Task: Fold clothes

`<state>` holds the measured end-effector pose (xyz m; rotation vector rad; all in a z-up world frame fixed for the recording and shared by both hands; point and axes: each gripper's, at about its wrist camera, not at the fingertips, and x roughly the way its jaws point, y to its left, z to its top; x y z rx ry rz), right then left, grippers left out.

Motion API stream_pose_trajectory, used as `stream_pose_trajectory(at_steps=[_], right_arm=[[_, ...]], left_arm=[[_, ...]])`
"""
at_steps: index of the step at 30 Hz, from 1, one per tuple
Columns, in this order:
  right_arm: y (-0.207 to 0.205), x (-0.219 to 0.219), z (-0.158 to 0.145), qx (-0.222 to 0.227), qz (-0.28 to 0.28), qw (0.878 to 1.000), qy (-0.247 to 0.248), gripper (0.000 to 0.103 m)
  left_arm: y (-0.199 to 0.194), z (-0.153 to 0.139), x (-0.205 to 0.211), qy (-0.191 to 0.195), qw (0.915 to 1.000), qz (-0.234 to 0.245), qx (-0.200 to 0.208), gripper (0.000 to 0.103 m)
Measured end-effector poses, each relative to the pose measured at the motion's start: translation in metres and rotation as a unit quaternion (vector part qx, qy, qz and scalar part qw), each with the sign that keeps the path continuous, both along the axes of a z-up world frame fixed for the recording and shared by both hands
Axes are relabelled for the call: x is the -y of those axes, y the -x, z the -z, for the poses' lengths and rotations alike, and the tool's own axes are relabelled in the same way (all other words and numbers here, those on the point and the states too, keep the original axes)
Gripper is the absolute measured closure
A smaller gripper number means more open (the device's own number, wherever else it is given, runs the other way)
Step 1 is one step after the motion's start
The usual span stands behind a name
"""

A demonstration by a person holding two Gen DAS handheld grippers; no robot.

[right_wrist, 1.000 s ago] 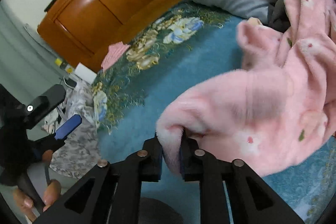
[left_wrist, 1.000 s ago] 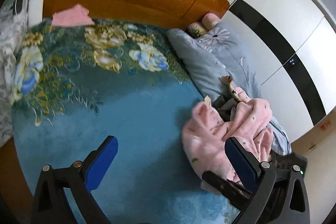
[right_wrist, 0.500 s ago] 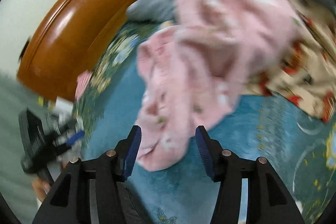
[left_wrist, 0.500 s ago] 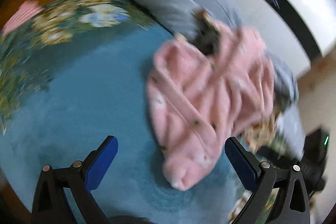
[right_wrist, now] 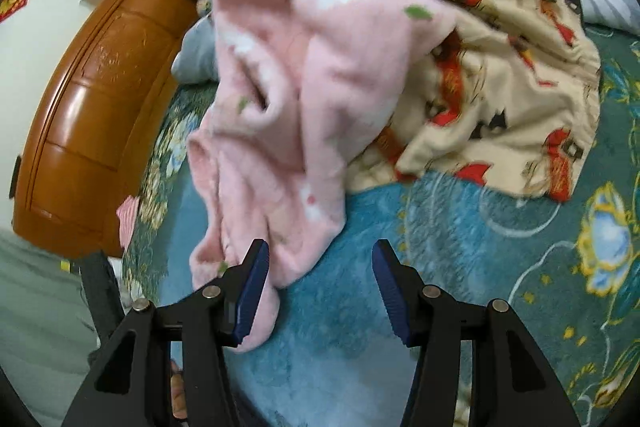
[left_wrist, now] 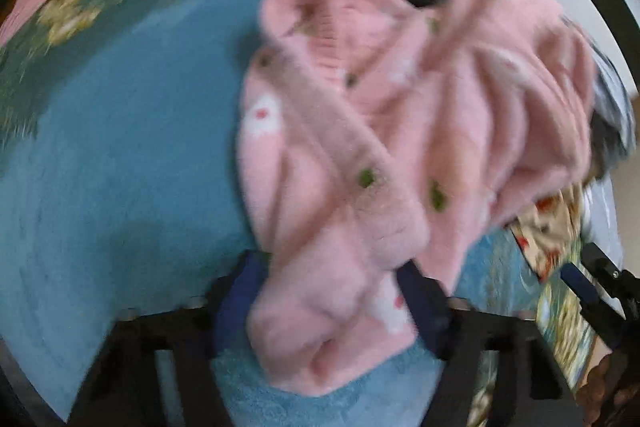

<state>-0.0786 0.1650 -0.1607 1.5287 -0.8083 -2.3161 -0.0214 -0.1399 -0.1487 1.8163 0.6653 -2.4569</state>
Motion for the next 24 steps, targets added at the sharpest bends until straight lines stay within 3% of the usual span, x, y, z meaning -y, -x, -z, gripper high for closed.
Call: stream_pose_trajectory(at_steps=[2,3,6,9,14,18,20,21,22,24], right_arm=[[0.01,-0.009,0.0,-0.002,0.019,1.0,0.003,0.048],[0.017,-0.014,0.0,-0.002,0.032,0.999,0.01,0.048],[0.038,-0.032,0.003,-0.001,0.081,0.996,0.028,0.048],[0.054,-0.052,0.005,-0.002,0.126,0.991,0.034,0.048],[0.077,-0.065,0.018,0.014,0.16,0.986,0.04,0.048],[0.091,-0.06,0.027,0.032,0.186,0.978,0.089,0.048],[0.093,-0.053,0.024,0.034,0.194,0.975,0.103,0.067],[0.093,-0.048,0.015,0.028,0.194,0.976,0.095,0.089],[0.09,-0.045,0.001,0.015,0.193,0.978,0.084,0.095],[0.085,-0.041,-0.026,-0.011,0.191,0.98,0.061,0.096]], left_arm=[[-0.001,0.003,0.015,-0.008,0.9993,-0.036,0.005,0.089],[-0.003,0.002,0.026,-0.021,0.998,-0.059,-0.001,0.092],[-0.016,-0.022,0.077,-0.043,0.9875,-0.141,-0.057,0.094],[-0.034,-0.051,0.15,-0.003,0.9703,-0.215,-0.111,0.095],[-0.061,-0.043,0.235,-0.032,0.9461,-0.301,-0.116,0.095],[-0.076,-0.019,0.243,-0.058,0.9414,-0.316,-0.102,0.095],[-0.082,-0.007,0.241,-0.068,0.9425,-0.313,-0.093,0.095],[-0.084,-0.004,0.238,-0.074,0.9431,-0.312,-0.09,0.095],[-0.086,-0.001,0.236,-0.079,0.9435,-0.31,-0.087,0.095],[-0.089,-0.004,0.235,-0.087,0.9444,-0.305,-0.086,0.095]])
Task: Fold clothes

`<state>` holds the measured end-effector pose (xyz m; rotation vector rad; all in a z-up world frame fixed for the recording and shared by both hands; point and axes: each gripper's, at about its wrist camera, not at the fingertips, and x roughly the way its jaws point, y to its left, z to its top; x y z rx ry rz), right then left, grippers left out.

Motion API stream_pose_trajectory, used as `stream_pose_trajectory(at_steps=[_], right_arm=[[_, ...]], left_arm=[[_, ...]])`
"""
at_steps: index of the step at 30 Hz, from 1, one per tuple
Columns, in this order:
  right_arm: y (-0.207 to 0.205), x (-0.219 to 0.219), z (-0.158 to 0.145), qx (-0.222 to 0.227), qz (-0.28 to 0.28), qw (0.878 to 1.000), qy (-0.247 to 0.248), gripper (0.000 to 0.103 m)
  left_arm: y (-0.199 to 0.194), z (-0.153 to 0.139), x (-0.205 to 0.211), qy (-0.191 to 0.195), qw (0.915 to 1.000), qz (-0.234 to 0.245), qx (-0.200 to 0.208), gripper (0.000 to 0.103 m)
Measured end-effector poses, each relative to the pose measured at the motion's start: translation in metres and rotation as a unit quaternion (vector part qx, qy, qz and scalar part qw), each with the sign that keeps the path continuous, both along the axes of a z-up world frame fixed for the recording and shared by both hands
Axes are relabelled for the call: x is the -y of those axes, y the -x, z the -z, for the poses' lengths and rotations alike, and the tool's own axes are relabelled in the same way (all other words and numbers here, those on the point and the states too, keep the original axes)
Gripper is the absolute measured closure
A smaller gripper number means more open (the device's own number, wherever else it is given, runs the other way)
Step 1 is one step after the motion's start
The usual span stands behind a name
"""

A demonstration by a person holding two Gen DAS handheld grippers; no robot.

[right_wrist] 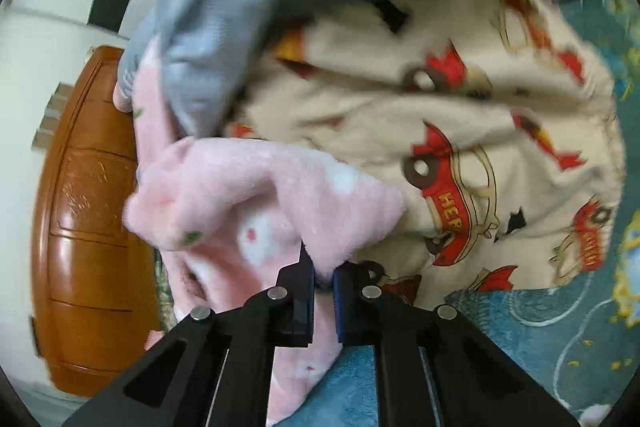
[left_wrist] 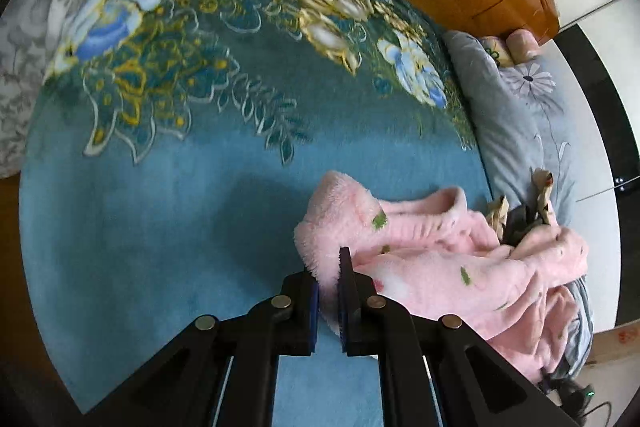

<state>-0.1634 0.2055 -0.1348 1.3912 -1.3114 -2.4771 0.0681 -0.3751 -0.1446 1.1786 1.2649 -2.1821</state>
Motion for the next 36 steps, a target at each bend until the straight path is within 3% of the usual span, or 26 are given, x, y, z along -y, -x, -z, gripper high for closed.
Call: stream_pose_trajectory(at_steps=[3,6,10,12,13,15,16,19,21,23,27,31,34,36], right_arm=[[-0.01,0.005,-0.043,-0.037,0.0,0.999,-0.04,0.098],[-0.047,-0.013,-0.115,-0.121,0.009,0.989,-0.079,0.098],[-0.137,-0.04,-0.219,-0.241,0.029,0.957,-0.159,0.098],[-0.186,-0.036,-0.253,-0.285,0.025,0.937,-0.203,0.098],[-0.208,-0.026,-0.254,-0.285,0.019,0.932,-0.222,0.098],[-0.238,-0.024,-0.232,-0.254,-0.003,0.937,-0.239,0.098],[-0.243,-0.02,-0.211,-0.224,-0.018,0.946,-0.233,0.098],[-0.241,-0.01,-0.103,-0.069,-0.06,0.981,-0.171,0.098],[-0.24,0.001,-0.028,0.021,-0.077,0.99,-0.119,0.098],[-0.244,0.013,0.013,0.063,-0.08,0.992,-0.081,0.098],[-0.244,0.024,0.037,0.086,-0.101,0.99,-0.042,0.095],[-0.24,0.004,0.034,0.062,-0.127,0.99,-0.012,0.085],[-0.247,-0.019,0.033,0.057,-0.102,0.993,-0.025,0.068],[-0.245,-0.042,0.045,0.068,-0.058,0.996,-0.024,0.068]], left_arm=[[0.006,-0.018,-0.008,-0.001,0.9993,0.03,-0.022,0.095],[0.023,-0.047,-0.036,0.022,0.9935,0.098,-0.053,0.095],[0.029,-0.071,-0.062,0.024,0.9847,0.149,-0.088,0.095],[0.024,-0.072,-0.061,0.029,0.9845,0.15,-0.086,0.095],[0.021,-0.07,-0.056,0.039,0.9853,0.147,-0.077,0.095],[0.015,-0.062,-0.038,0.062,0.9878,0.134,-0.049,0.095],[0.012,-0.058,-0.028,0.072,0.9884,0.128,-0.038,0.095],[0.002,-0.046,0.003,0.1,0.9885,0.113,-0.008,0.095],[-0.007,-0.045,0.02,0.119,0.9874,0.105,0.001,0.095],[-0.014,-0.047,0.031,0.139,0.9851,0.102,0.004,0.095],[-0.02,-0.041,0.053,0.149,0.9846,0.089,0.018,0.095],[-0.022,-0.03,0.064,0.145,0.9858,0.073,0.041,0.095],[-0.021,-0.024,0.061,0.141,0.9863,0.07,0.05,0.095],[-0.021,-0.02,0.057,0.142,0.9854,0.072,0.059,0.095]])
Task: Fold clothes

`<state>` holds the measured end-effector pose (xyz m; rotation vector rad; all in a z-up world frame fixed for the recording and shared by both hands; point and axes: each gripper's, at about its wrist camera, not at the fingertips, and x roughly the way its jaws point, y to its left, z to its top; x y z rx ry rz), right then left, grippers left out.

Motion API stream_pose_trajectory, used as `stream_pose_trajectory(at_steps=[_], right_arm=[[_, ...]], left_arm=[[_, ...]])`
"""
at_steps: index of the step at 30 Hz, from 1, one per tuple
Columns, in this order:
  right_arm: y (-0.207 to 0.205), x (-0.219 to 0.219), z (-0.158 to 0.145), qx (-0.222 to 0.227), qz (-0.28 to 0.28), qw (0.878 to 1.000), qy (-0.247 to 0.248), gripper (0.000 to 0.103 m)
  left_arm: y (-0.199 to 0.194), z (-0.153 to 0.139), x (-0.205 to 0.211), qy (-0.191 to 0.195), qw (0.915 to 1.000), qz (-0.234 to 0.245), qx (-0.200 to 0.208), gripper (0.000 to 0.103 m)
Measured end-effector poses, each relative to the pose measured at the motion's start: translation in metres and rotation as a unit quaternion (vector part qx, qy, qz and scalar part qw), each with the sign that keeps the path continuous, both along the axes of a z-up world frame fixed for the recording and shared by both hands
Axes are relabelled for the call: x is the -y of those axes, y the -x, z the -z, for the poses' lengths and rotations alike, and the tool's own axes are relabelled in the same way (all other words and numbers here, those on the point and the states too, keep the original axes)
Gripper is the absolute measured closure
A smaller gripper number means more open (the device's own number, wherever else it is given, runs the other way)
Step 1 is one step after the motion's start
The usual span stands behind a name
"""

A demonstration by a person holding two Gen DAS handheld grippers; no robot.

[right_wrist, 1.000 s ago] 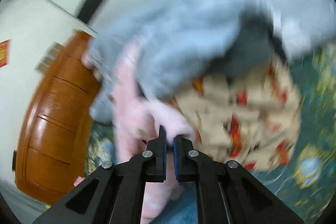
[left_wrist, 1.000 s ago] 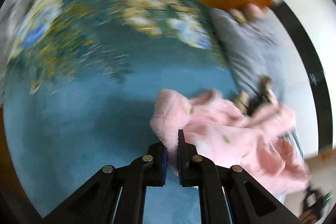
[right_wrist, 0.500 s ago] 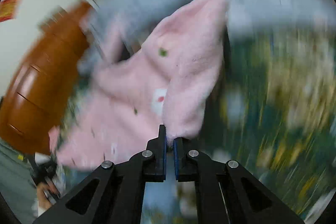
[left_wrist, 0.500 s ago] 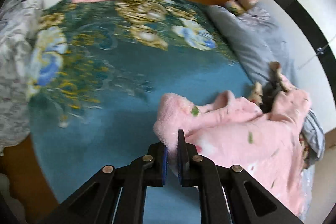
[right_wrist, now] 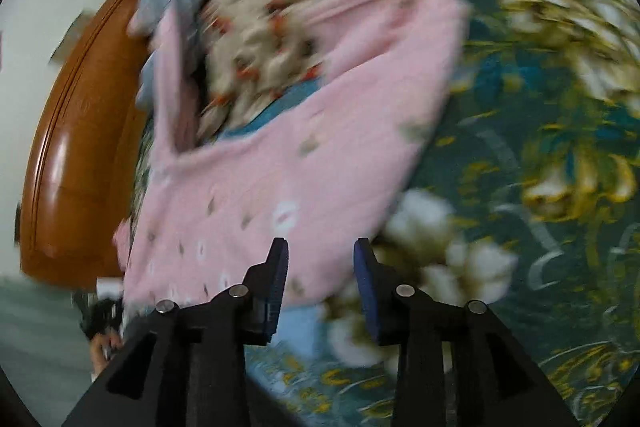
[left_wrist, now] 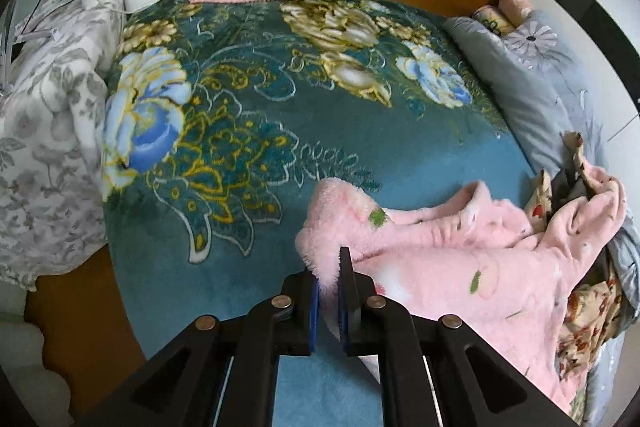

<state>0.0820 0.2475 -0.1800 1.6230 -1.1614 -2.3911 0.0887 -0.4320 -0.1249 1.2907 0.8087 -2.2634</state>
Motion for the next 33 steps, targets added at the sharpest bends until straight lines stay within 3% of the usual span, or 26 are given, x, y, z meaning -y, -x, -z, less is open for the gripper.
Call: stream_pose_trajectory(at_steps=[7,11,14,15,16,20,23,27,28,33], right_arm=[[0.033,-0.06,0.043,0.022,0.124,0.992,0.027,0.068],[0.05,-0.076,0.065,0.027,0.201,0.974,0.098,0.067],[0.058,-0.078,0.07,0.035,0.23,0.967,0.107,0.068],[0.06,-0.078,0.068,0.038,0.232,0.967,0.101,0.084],[0.06,-0.078,0.061,0.036,0.23,0.968,0.092,0.097],[0.047,-0.078,0.005,-0.02,0.21,0.976,0.06,0.097],[0.024,-0.064,-0.074,-0.075,0.169,0.981,-0.049,0.097],[0.024,-0.019,-0.127,-0.078,0.093,0.973,-0.194,0.096],[0.029,-0.008,-0.128,-0.072,0.073,0.971,-0.218,0.095],[0.088,0.055,-0.025,0.016,-0.006,0.982,-0.189,0.095]], left_arm=[[-0.006,0.004,-0.003,-0.013,0.9998,-0.013,0.007,0.095],[-0.004,-0.002,-0.01,-0.008,0.9999,-0.007,0.004,0.095],[-0.001,-0.007,-0.012,-0.003,1.0,-0.004,0.0,0.095],[0.0,-0.008,-0.012,-0.004,1.0,-0.004,-0.002,0.095],[0.0,-0.009,-0.011,-0.004,1.0,-0.004,-0.004,0.095],[0.004,-0.014,-0.016,-0.008,0.9998,0.016,-0.014,0.095],[0.009,-0.014,-0.026,0.006,0.9992,0.039,-0.011,0.095],[0.014,-0.009,-0.028,0.013,0.9991,0.039,0.004,0.095],[0.015,-0.008,-0.028,0.012,0.9992,0.038,0.009,0.095],[0.008,-0.006,-0.024,-0.008,0.9995,0.03,0.011,0.095]])
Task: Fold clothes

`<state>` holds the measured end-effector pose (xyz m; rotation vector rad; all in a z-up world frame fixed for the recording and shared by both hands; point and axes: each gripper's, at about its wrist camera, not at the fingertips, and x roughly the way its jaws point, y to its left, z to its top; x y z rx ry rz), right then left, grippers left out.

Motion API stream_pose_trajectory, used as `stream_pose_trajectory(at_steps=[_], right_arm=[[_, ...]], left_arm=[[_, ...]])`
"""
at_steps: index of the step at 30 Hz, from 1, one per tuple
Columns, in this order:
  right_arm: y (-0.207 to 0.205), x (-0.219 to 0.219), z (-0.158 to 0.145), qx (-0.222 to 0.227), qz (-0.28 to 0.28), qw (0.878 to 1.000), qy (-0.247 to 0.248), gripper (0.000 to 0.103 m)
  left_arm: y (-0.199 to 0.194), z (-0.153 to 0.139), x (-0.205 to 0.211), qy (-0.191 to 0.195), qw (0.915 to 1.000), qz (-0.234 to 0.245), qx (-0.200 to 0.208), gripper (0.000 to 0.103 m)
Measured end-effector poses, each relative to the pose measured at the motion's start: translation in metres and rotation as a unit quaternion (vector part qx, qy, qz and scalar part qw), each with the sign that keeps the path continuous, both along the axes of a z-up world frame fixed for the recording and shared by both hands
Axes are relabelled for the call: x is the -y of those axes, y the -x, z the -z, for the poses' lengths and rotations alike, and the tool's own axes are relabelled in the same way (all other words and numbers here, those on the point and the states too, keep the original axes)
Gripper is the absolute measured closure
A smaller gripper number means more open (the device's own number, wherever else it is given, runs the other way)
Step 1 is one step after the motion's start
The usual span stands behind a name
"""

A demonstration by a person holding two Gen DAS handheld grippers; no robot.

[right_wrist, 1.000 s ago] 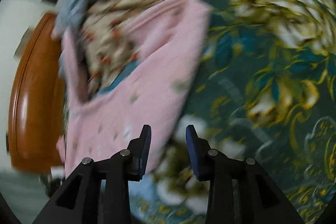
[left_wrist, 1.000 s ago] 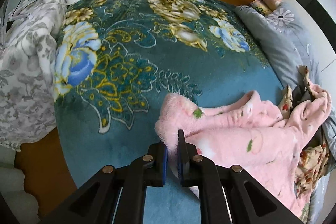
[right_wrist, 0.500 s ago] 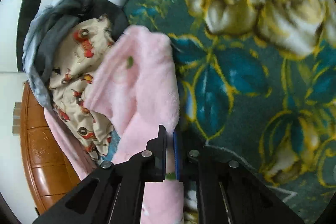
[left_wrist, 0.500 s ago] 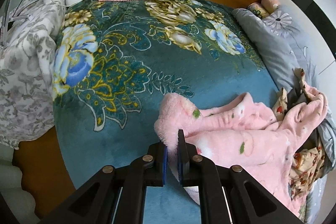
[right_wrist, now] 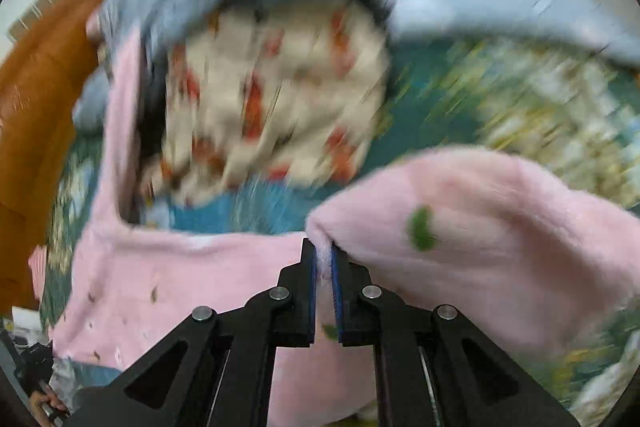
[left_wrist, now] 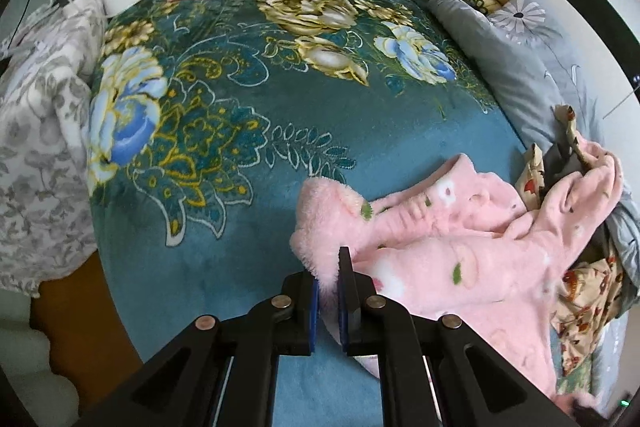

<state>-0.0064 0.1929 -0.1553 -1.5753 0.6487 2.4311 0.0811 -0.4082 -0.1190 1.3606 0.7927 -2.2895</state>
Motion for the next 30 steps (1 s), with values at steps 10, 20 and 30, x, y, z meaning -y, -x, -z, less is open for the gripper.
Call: stream_pose_trajectory(at_steps=[10,20,30], right_arm=[[0.01,0.048,0.025,0.004,-0.118,0.992,0.049,0.068],[-0.107,-0.104,0.005,-0.011,-0.014,0.996,0.087,0.045],[-0.088,-0.086,0.047,0.005,0.045,0.984,0.172,0.089]], left_arm=[[0.002,0.014,-0.003,-0.011,0.9998,0.001,0.017,0.095],[0.0,0.03,0.004,-0.029,0.999,-0.022,0.025,0.093],[-0.008,0.025,-0.005,-0.04,0.9986,-0.029,0.019,0.092]])
